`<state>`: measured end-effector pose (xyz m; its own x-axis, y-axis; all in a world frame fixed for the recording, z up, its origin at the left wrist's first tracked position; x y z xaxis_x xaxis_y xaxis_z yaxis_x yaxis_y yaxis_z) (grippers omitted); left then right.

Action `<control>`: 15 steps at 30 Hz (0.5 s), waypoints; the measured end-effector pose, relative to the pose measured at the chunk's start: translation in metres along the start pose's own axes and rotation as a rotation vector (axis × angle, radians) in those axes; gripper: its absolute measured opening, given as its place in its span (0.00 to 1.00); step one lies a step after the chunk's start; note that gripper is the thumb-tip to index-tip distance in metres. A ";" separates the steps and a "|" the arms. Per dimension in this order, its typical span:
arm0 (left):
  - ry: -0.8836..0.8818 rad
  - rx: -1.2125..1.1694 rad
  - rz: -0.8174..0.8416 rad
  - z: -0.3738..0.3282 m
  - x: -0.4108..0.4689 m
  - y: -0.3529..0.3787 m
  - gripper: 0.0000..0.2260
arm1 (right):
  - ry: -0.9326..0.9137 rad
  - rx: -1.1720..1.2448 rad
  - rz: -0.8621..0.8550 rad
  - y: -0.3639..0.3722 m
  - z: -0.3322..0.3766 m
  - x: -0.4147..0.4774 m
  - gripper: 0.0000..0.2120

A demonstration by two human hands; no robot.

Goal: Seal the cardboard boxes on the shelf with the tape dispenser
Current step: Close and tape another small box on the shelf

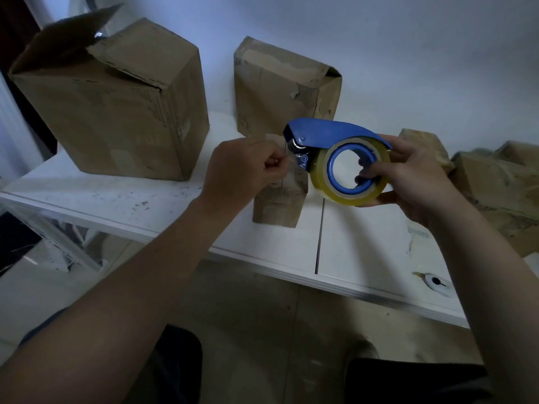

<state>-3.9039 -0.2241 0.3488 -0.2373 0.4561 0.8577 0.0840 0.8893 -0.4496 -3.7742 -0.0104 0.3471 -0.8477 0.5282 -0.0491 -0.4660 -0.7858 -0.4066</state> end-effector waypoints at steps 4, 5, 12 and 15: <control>-0.114 -0.065 0.050 0.008 0.002 -0.003 0.14 | 0.001 -0.010 -0.014 0.001 0.000 -0.001 0.24; -0.201 -0.139 0.068 0.010 0.001 -0.002 0.14 | 0.000 -0.009 -0.022 0.001 0.000 -0.001 0.24; -0.708 -0.632 0.008 0.014 -0.010 0.011 0.05 | 0.007 0.014 -0.030 0.002 -0.001 -0.003 0.25; -0.876 -0.745 -0.030 0.018 -0.013 0.012 0.07 | -0.004 0.009 -0.027 0.003 0.000 -0.003 0.25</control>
<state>-3.9172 -0.2198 0.3281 -0.8158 0.5129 0.2672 0.5486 0.8325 0.0773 -3.7729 -0.0144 0.3465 -0.8359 0.5478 -0.0346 -0.4908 -0.7741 -0.3999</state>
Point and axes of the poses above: each hand's wrist, its own x-axis towards the middle knuckle, its own y-axis out of the palm, z = x × y, the point moved 6 cm from there along x, towards the middle knuckle, and after that the axes turned 13 degrees about -x, right-handed, at the moved point
